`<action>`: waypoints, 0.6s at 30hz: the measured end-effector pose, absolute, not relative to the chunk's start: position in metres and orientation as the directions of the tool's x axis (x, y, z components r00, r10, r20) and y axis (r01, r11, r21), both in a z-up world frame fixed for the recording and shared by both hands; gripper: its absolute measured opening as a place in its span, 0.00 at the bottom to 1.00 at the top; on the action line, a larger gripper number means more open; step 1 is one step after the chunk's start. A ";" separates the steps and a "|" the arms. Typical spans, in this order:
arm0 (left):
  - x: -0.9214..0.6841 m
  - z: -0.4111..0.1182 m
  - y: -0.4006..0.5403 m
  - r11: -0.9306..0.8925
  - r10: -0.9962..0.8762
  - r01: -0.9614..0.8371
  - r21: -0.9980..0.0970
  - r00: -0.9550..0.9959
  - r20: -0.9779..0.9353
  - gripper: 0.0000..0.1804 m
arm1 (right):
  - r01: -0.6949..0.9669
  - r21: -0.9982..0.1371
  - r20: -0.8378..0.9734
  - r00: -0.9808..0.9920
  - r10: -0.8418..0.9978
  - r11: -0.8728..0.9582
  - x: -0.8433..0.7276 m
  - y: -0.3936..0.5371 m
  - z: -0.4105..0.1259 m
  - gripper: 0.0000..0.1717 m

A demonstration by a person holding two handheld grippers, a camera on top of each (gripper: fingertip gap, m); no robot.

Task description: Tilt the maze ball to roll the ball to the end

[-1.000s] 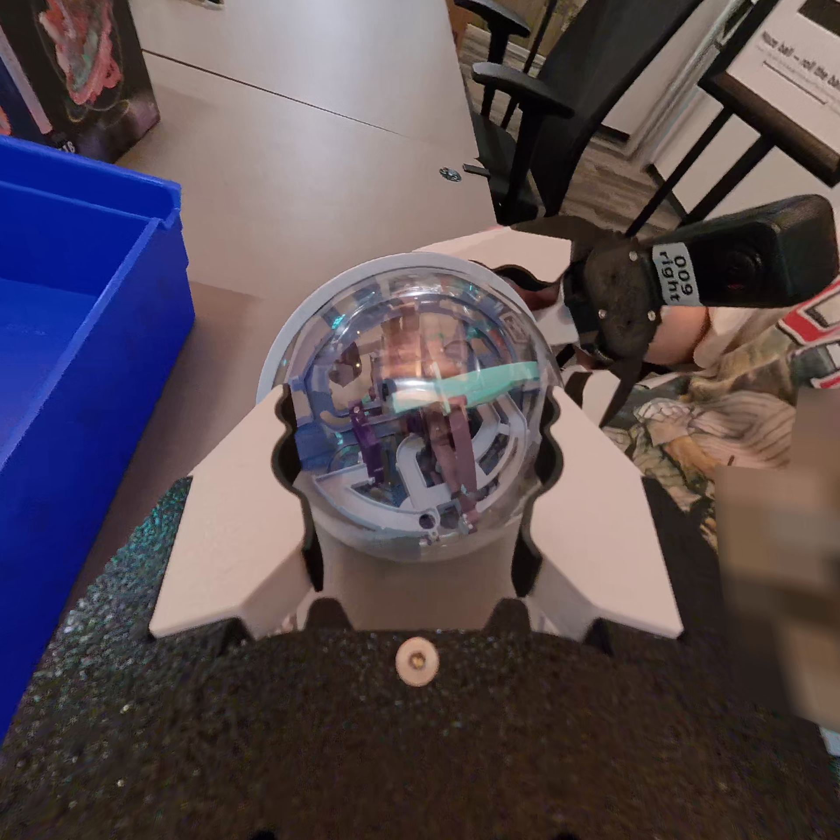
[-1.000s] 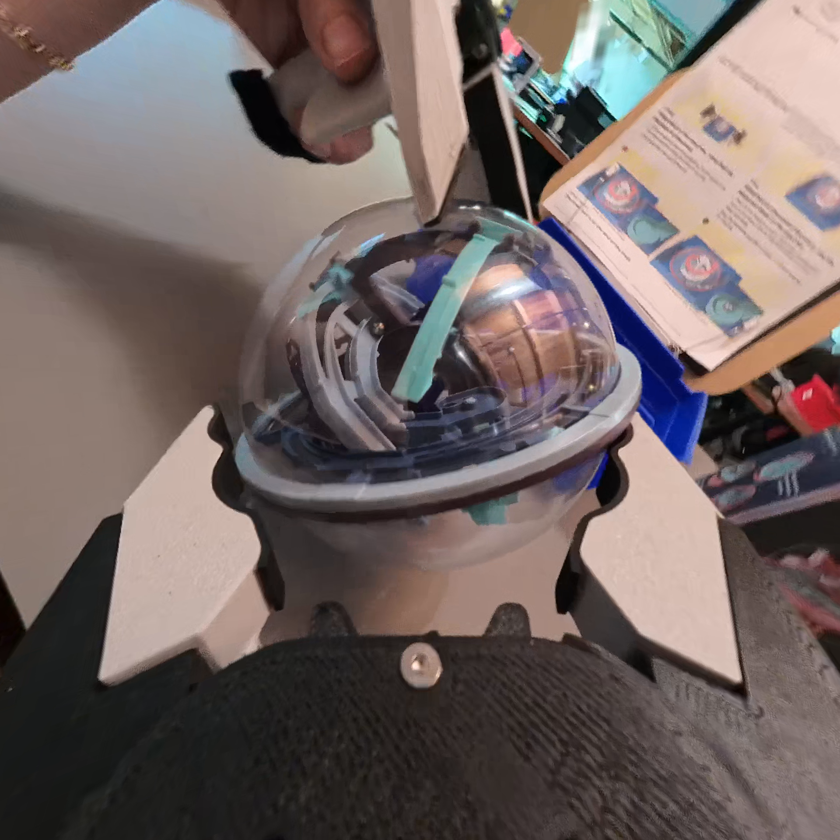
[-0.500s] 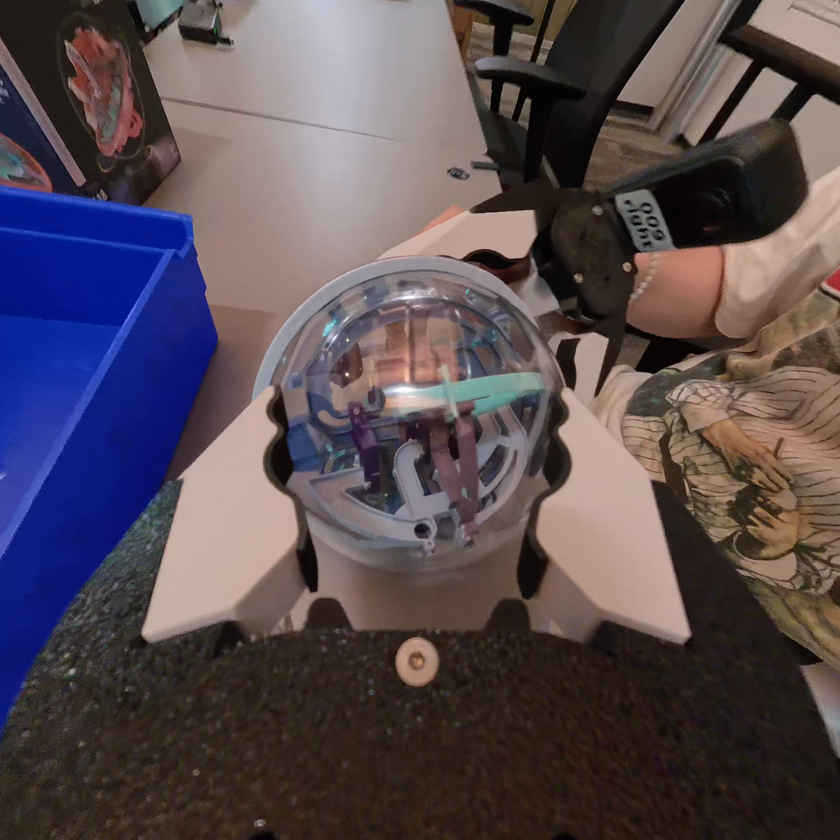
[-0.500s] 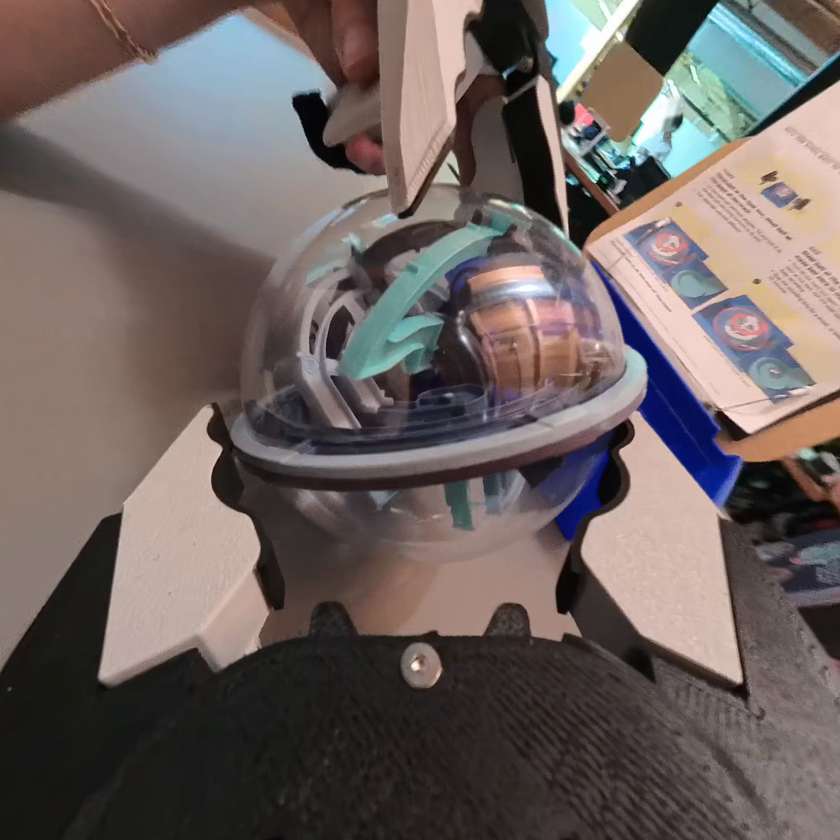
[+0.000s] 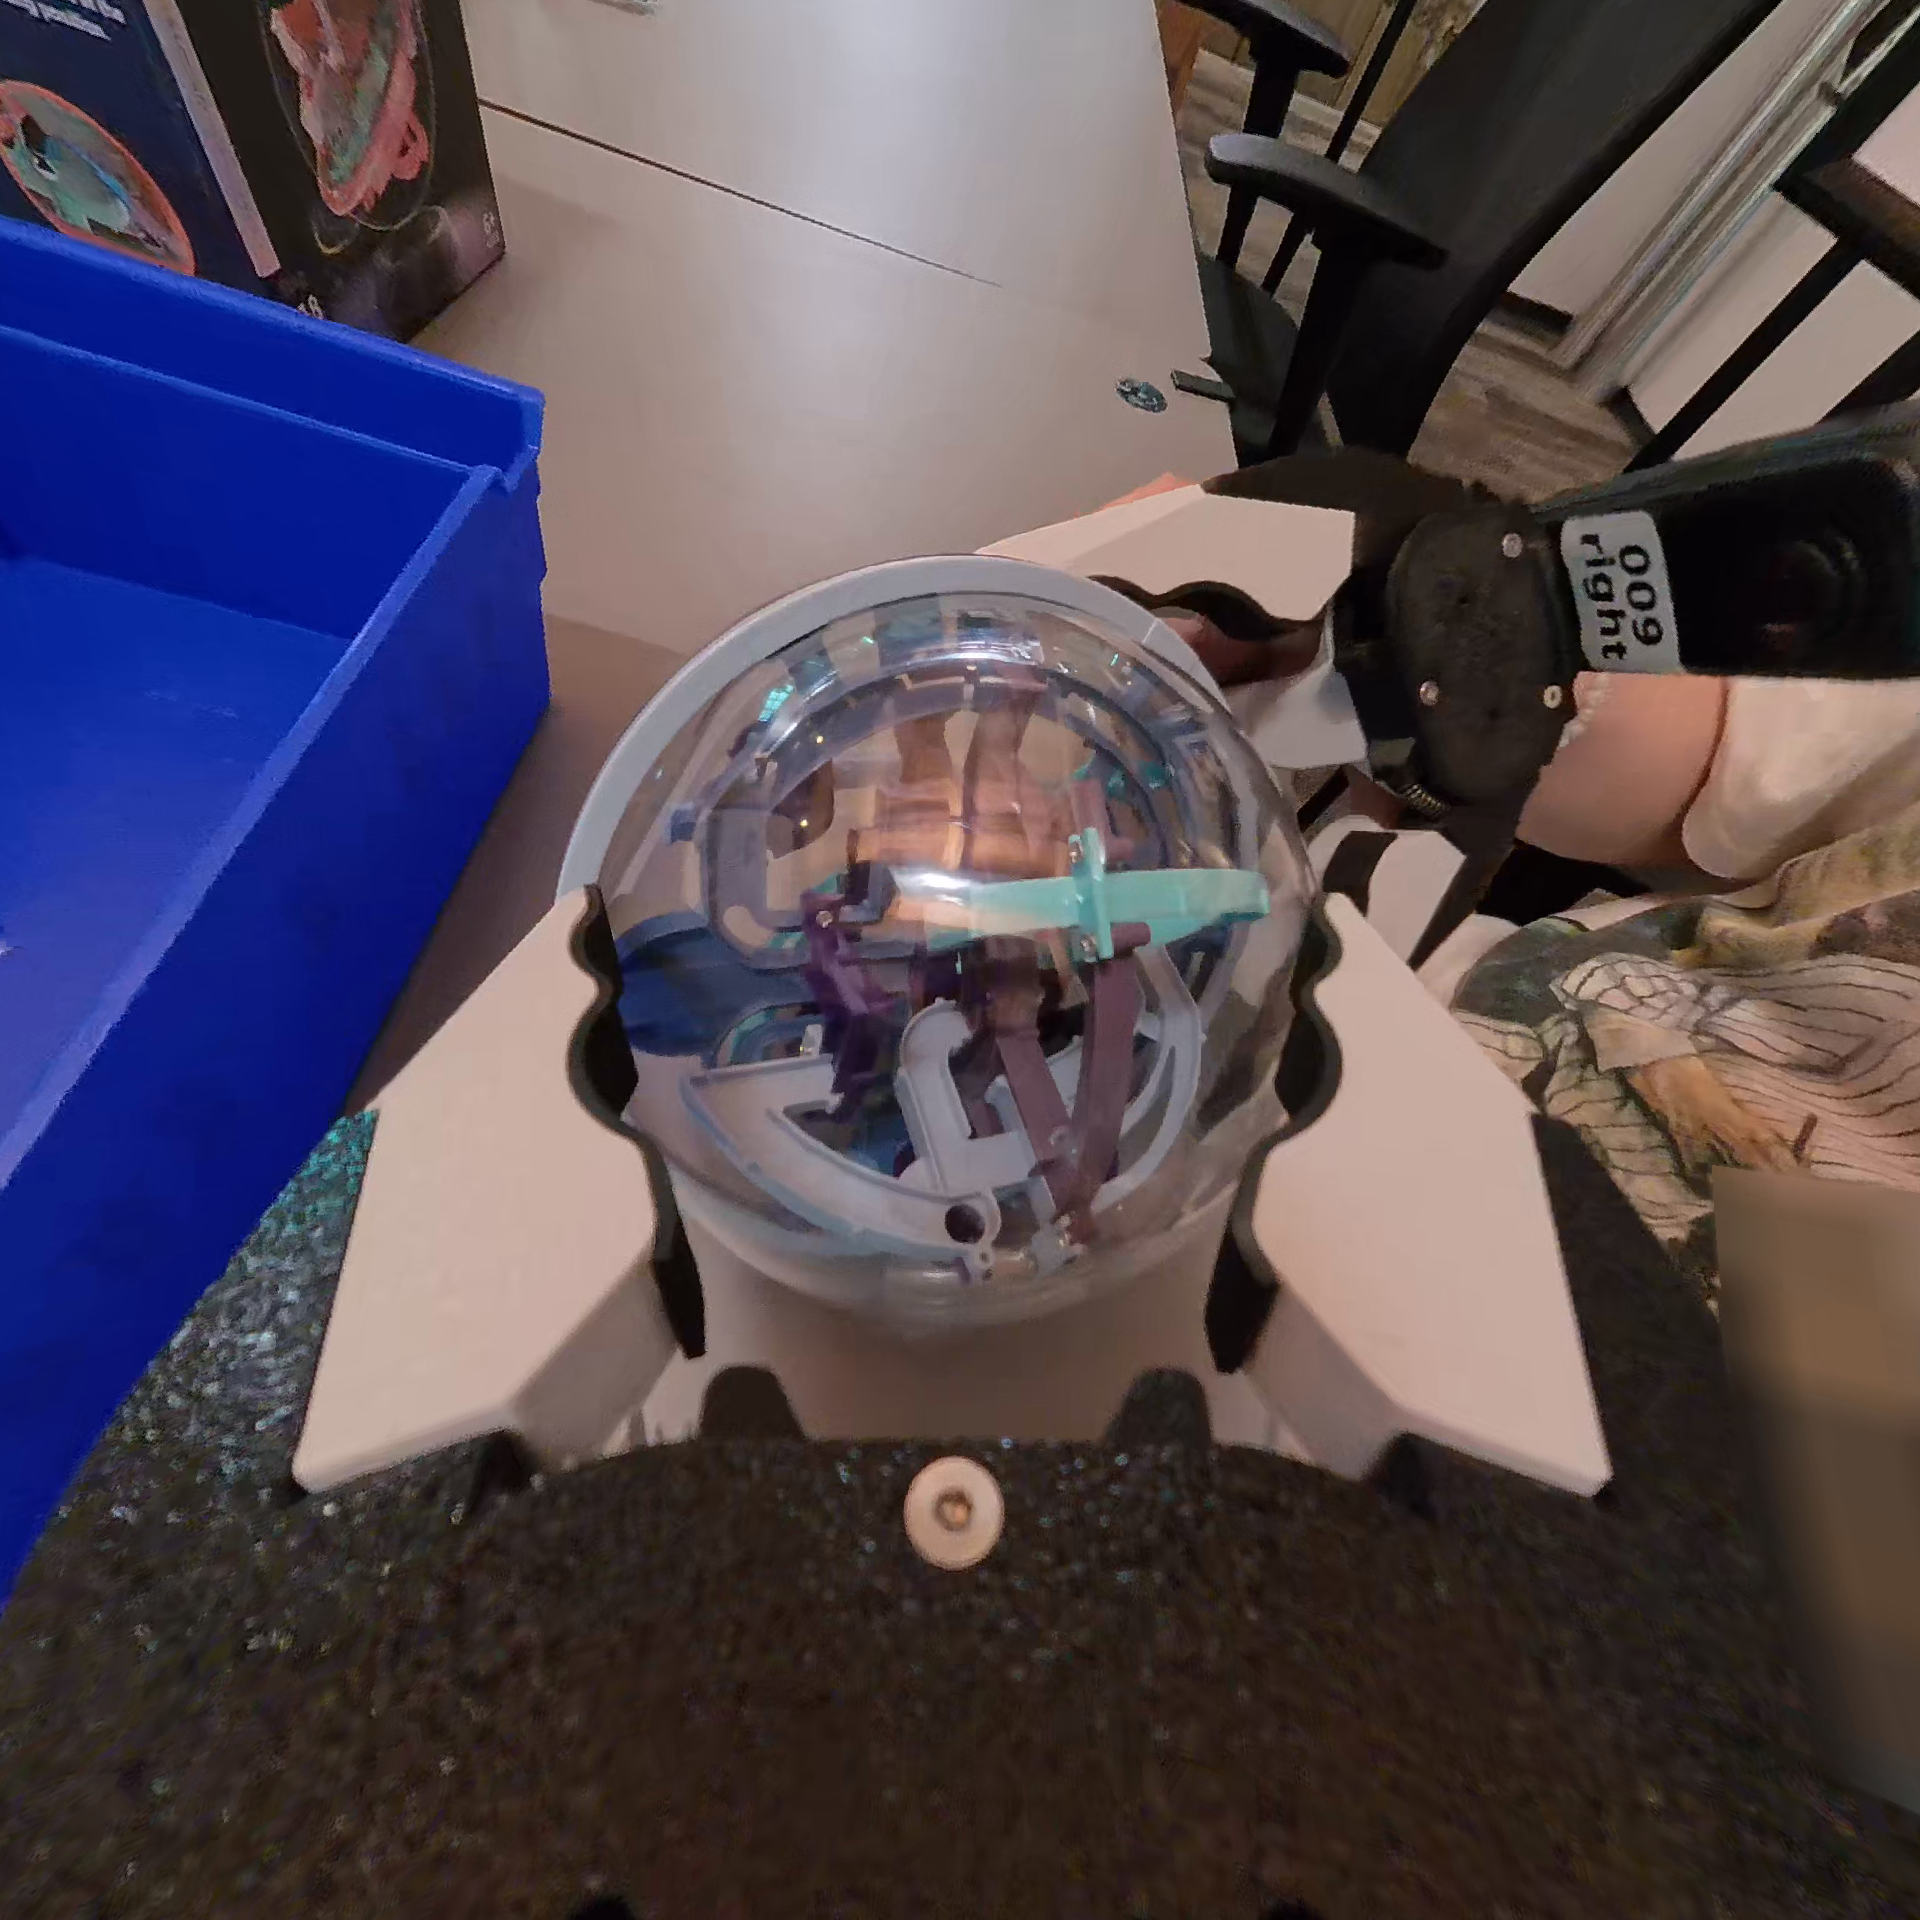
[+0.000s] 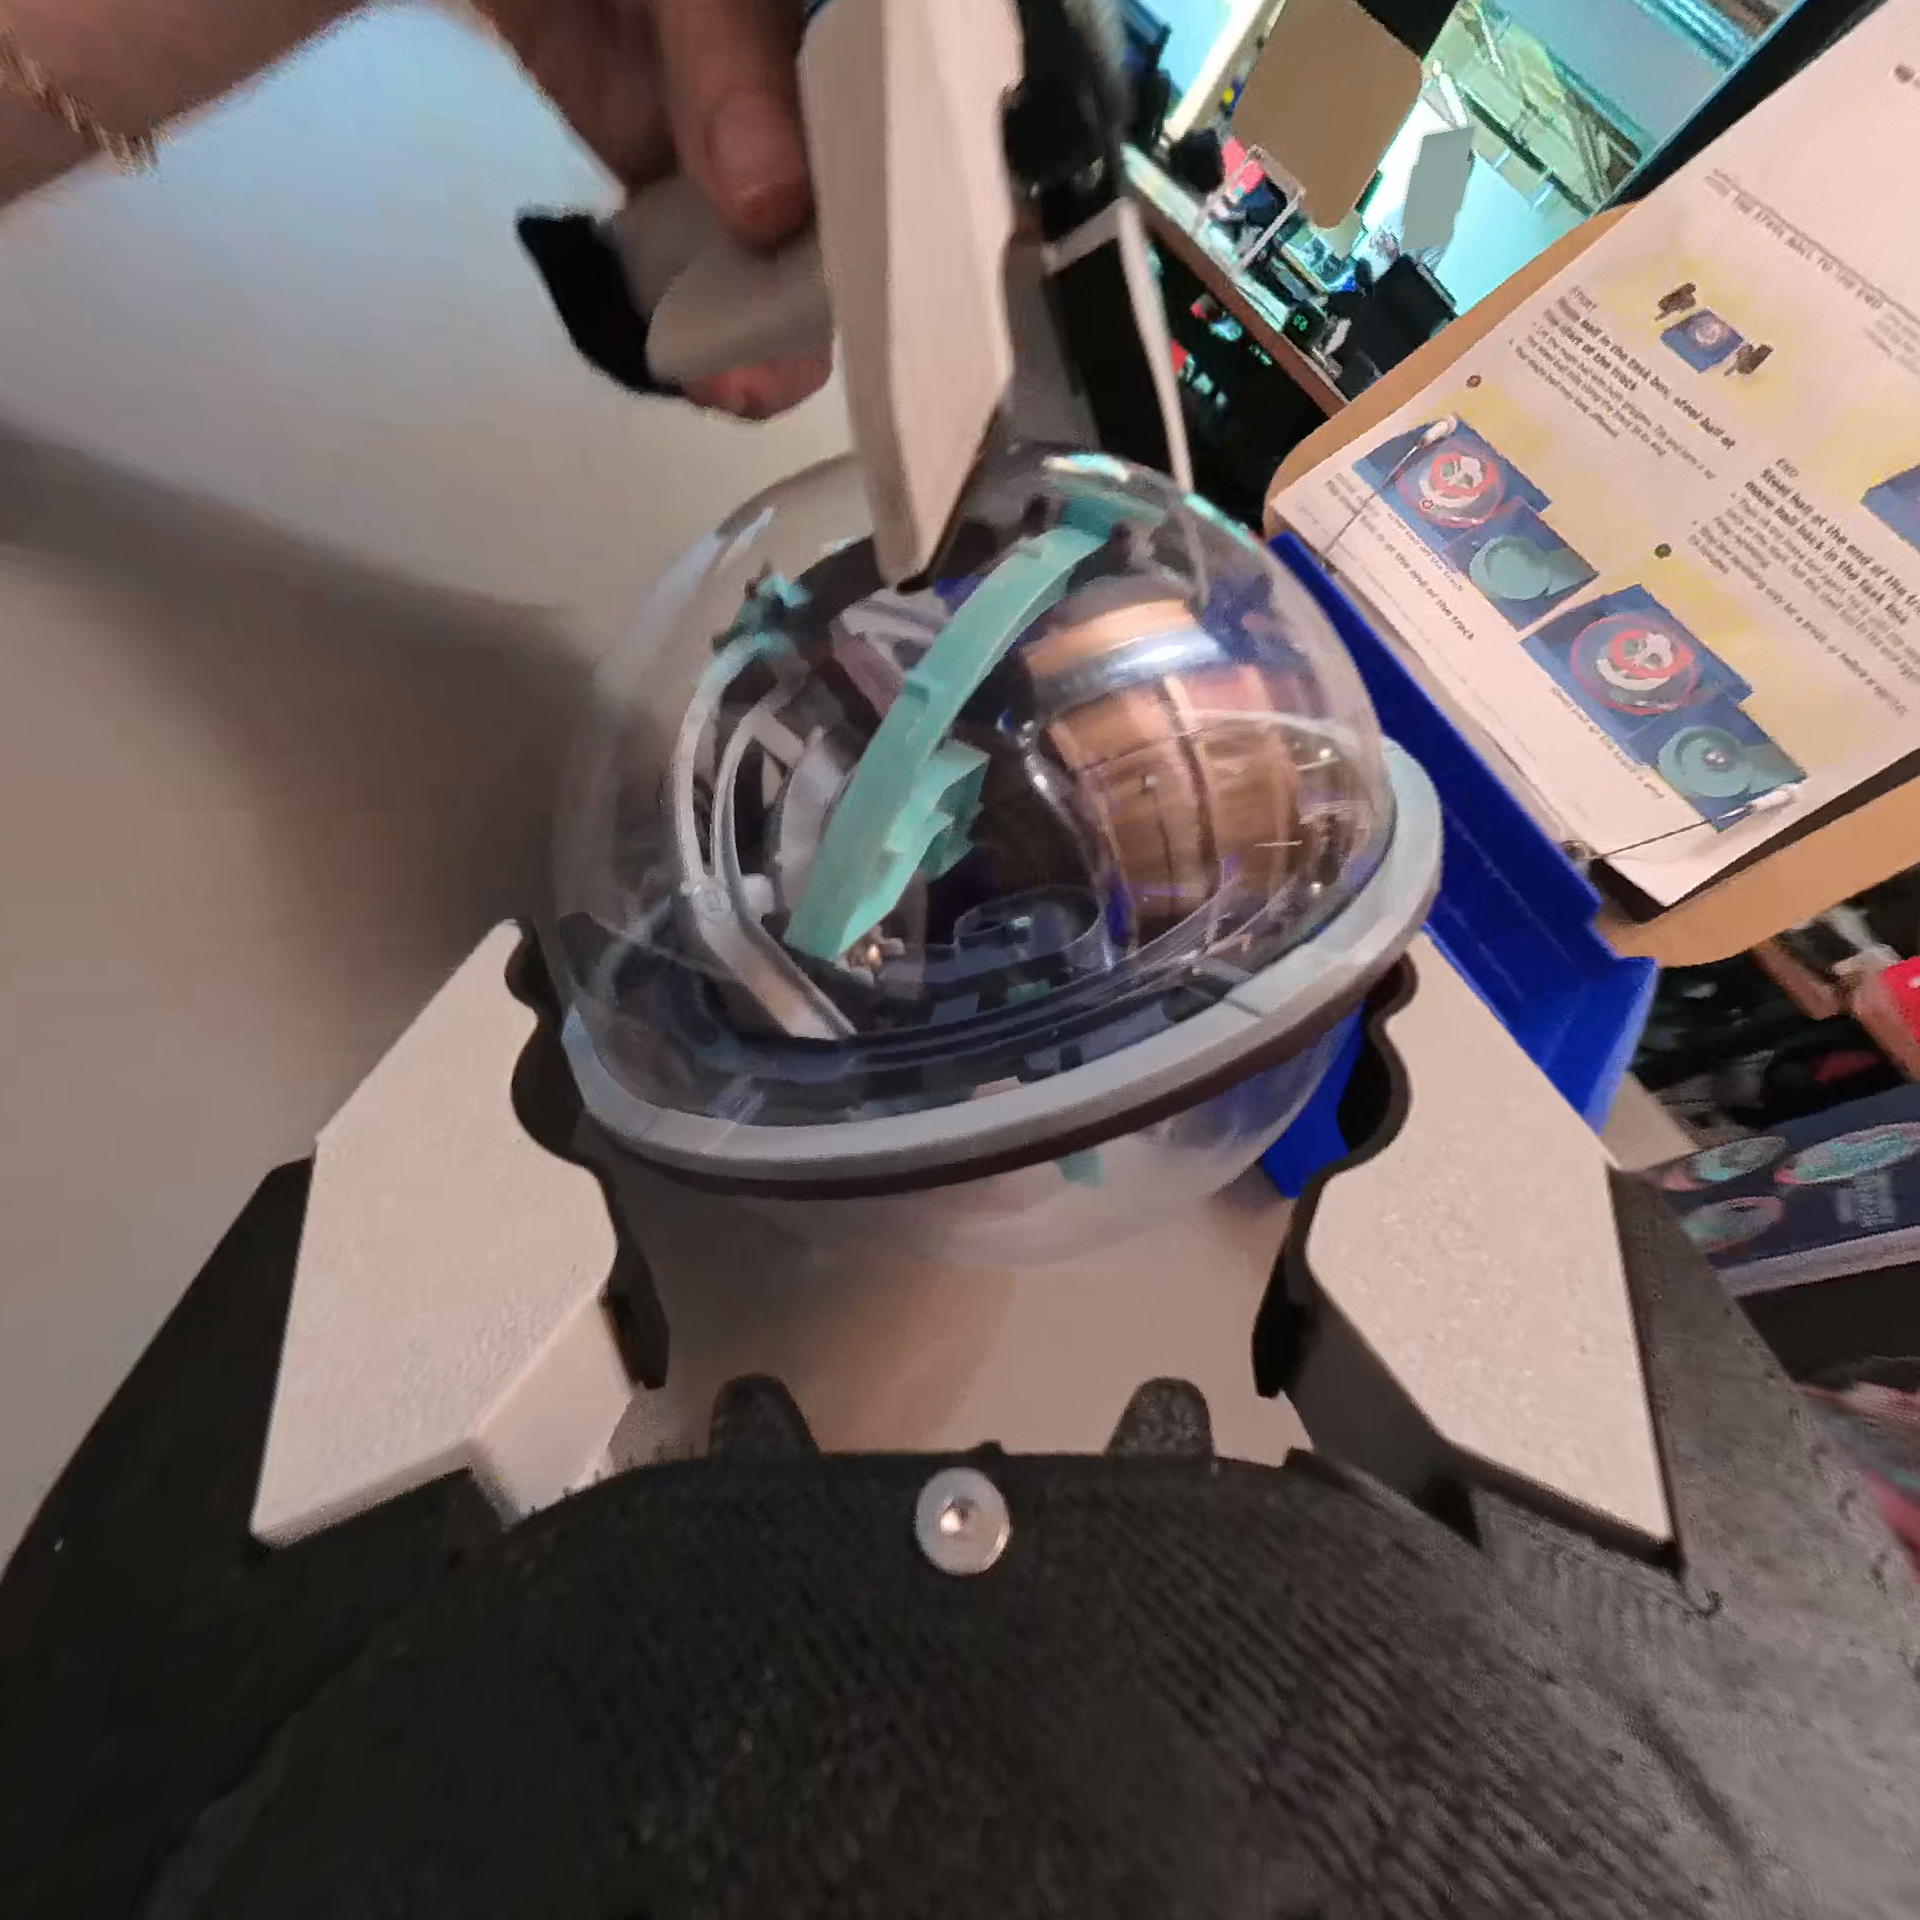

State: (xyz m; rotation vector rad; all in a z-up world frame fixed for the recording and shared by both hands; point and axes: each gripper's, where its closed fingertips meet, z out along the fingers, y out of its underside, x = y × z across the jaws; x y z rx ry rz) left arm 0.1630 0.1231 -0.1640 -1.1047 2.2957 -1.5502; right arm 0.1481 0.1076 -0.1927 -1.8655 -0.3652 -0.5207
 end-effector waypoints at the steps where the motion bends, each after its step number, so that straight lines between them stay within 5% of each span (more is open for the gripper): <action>1: 0.163 -0.164 0.123 0.177 -0.645 -0.494 -0.851 -0.712 0.278 0.69 | 0.446 -0.836 0.473 0.881 -0.009 -0.321 0.147 0.109 -0.189 0.85; 4: 0.166 -0.164 0.124 0.122 -0.639 -0.538 -0.834 -0.686 0.349 0.69 | 0.364 -0.881 0.384 0.923 -0.009 -0.302 0.146 0.111 -0.187 0.87; 9: 0.168 -0.164 0.124 0.095 -0.634 -0.559 -0.824 -0.671 0.383 0.68 | 0.519 -0.778 0.504 0.852 0.141 -0.355 0.152 0.097 -0.194 0.84; 15: 0.168 -0.165 0.123 0.110 -0.624 -0.539 -0.835 -0.691 0.364 0.68 | 0.469 -0.849 0.377 0.861 0.343 -0.244 0.142 0.096 -0.183 0.91; 18: 0.168 -0.165 0.125 0.088 -0.630 -0.550 -0.830 -0.677 0.382 0.68 | 0.530 -0.812 0.455 0.838 0.302 -0.246 0.149 0.105 -0.190 0.91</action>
